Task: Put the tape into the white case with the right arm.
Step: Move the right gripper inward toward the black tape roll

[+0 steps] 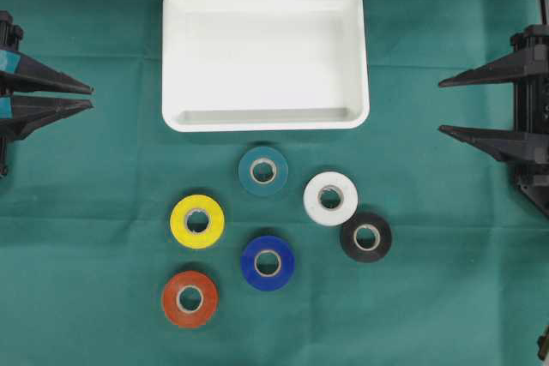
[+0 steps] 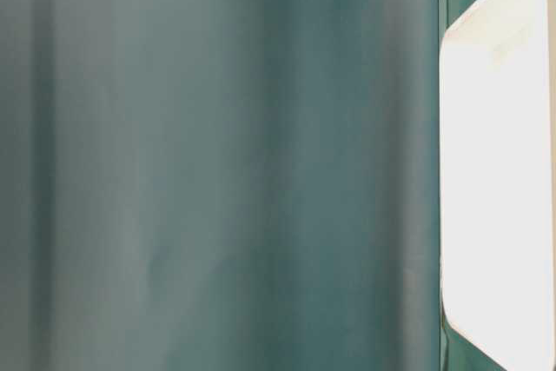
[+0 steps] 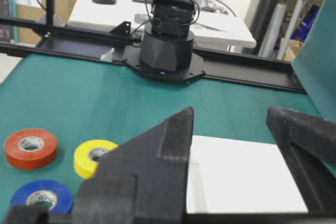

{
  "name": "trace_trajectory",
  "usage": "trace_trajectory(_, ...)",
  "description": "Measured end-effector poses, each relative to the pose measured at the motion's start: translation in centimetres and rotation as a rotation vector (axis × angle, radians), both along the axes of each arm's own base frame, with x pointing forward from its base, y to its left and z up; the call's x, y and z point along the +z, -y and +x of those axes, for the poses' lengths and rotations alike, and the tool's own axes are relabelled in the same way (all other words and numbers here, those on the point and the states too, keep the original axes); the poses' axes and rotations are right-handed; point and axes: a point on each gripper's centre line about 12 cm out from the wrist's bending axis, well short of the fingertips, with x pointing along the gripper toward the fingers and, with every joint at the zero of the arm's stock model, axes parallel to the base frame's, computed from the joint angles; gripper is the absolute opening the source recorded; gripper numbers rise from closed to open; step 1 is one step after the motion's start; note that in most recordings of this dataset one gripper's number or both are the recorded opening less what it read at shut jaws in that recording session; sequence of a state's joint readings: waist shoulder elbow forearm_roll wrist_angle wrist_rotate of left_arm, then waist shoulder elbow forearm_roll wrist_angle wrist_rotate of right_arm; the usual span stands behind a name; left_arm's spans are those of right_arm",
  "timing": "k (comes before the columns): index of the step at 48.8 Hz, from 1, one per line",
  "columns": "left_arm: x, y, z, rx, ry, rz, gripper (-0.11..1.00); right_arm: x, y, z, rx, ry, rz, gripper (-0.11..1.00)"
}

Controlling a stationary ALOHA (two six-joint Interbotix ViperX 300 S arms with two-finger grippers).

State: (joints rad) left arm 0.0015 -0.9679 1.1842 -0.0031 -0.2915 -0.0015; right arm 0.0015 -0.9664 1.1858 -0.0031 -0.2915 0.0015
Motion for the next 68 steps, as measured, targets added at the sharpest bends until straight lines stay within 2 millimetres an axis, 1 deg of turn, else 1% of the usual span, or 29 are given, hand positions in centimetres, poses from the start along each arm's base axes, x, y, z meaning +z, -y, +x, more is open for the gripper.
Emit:
trace_trajectory(1, 0.1, 0.0, 0.0, 0.0, 0.002, 0.0, 0.24, 0.0, 0.0, 0.0, 0.0, -0.002, 0.0, 0.24)
trace_trajectory(2, 0.1, 0.0, 0.0, 0.001, 0.002, 0.0, 0.21, -0.1, 0.0, 0.0, 0.0, -0.002, 0.003, 0.22)
trace_trajectory(5, 0.1, -0.1, -0.1, 0.004, 0.003, -0.023, 0.08, -0.5, 0.1, -0.1, -0.004, -0.015, 0.005, 0.09)
trace_trajectory(7, 0.1, -0.1, -0.1, 0.004, 0.005, -0.023, 0.03, -0.9, 0.2, -0.1, -0.008, -0.031, 0.006, 0.02)
trace_trajectory(8, 0.0, -0.1, -0.2, 0.004, 0.003, -0.023, 0.01, -1.1, 0.2, -0.1, -0.012, -0.037, 0.009, 0.0)
trace_trajectory(11, -0.3, -0.1, -0.4, 0.007, 0.003, -0.016, 0.0, -1.6, 0.4, -0.3, -0.022, -0.055, 0.017, -0.07)
trace_trajectory(13, -0.5, -0.1, -0.6, 0.005, 0.002, -0.016, 0.0, -1.8, 0.5, -0.6, -0.025, -0.058, 0.022, -0.09)
trace_trajectory(19, -1.3, -0.1, -1.2, 0.008, -0.012, -0.016, 0.0, -1.7, 0.5, -1.2, -0.024, -0.044, 0.036, -0.09)
trace_trajectory(23, -2.2, -0.1, -2.0, 0.009, -0.035, -0.02, 0.0, -1.8, 0.5, -1.7, -0.025, -0.038, 0.04, -0.09)
trace_trajectory(28, -3.4, -0.1, -3.2, 0.008, -0.058, -0.017, 0.0, -2.4, 0.5, -2.3, -0.028, -0.035, 0.039, -0.09)
trace_trajectory(38, -6.6, -0.1, -5.8, 0.006, -0.116, -0.019, 0.0, -3.9, 0.6, -3.0, -0.032, -0.053, 0.039, -0.09)
trace_trajectory(45, -8.1, -0.1, -6.5, 0.006, -0.159, -0.021, 0.0, -4.8, 0.6, -3.2, -0.031, -0.075, 0.031, -0.09)
trace_trajectory(50, -8.5, -0.1, -6.5, 0.006, -0.176, -0.021, 0.0, -5.1, 0.6, -3.2, -0.031, -0.086, 0.029, -0.09)
trace_trajectory(54, -8.6, -0.1, -6.5, 0.006, -0.181, -0.02, 0.0, -5.3, 0.6, -3.2, -0.031, -0.092, 0.029, -0.05)
trace_trajectory(57, -8.7, -0.1, -6.5, 0.006, -0.19, -0.02, 0.0, -5.4, 0.6, -3.1, -0.032, -0.096, 0.027, 0.03)
trace_trajectory(59, -8.7, -0.1, -6.5, 0.006, -0.19, -0.021, 0.0, -5.4, 0.6, -3.1, -0.032, -0.098, 0.025, 0.1)
trace_trajectory(61, -8.8, -0.1, -6.4, 0.006, -0.193, -0.02, 0.0, -5.4, 0.5, -3.1, -0.03, -0.098, 0.019, 0.18)
trace_trajectory(68, -8.8, -0.1, -6.4, 0.006, -0.195, -0.021, 0.0, -5.6, 0.5, -3.1, -0.029, -0.112, 0.009, 0.6)
